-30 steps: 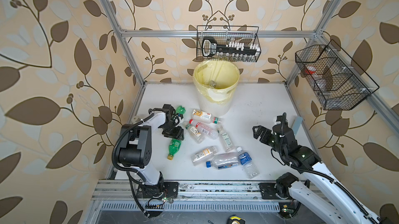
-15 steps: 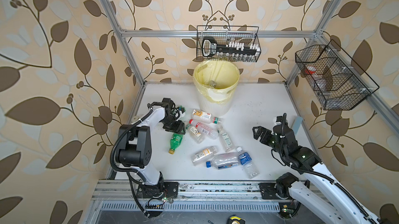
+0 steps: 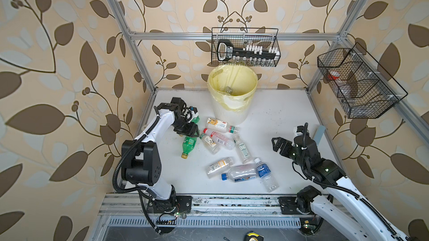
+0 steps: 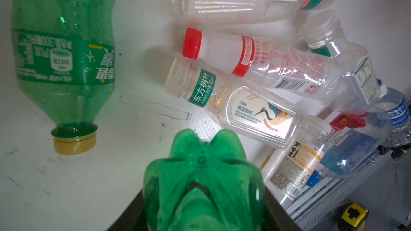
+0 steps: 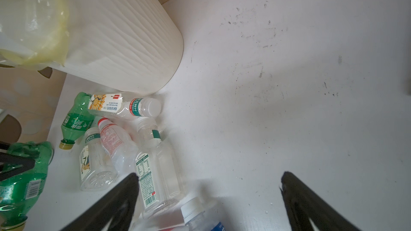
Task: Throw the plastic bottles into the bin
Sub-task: 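Lift the green soda bottle with the left gripper toward the yellow bin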
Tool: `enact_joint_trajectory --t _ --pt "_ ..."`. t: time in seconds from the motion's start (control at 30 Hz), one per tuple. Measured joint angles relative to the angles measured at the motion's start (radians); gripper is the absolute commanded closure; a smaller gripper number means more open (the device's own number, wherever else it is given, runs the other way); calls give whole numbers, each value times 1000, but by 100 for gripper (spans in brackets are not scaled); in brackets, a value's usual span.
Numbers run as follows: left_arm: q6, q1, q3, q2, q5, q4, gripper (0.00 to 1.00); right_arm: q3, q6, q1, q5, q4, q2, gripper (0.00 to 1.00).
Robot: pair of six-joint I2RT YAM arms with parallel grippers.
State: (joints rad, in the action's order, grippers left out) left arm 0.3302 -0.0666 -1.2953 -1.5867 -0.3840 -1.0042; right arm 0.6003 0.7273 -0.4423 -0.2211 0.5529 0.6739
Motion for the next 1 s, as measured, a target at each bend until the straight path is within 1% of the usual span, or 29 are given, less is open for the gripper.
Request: enact_joint_trajectory --t 0.2,0.4,0.5,0.77,0.9,1.0 --pt "-16 0 -78 11 0 -33 59 0 -22 0 0 -12 72 0" --pt "-28 0 -126 27 -6 -36 58 0 -37 4 -3 -24 87 0" --pt "-40 0 -151 27 -12 -42 60 0 -40 5 -4 -27 93 0" --pt "-65 0 -257 33 -102 -50 61 -4 -36 5 -4 -49 103 0" --pt "-95 0 -320 48 -133 -45 61 -21 -27 5 -3 -67 101 0" --pt "-122 0 -335 79 -144 -29 61 -30 -17 5 1 -72 101 0"
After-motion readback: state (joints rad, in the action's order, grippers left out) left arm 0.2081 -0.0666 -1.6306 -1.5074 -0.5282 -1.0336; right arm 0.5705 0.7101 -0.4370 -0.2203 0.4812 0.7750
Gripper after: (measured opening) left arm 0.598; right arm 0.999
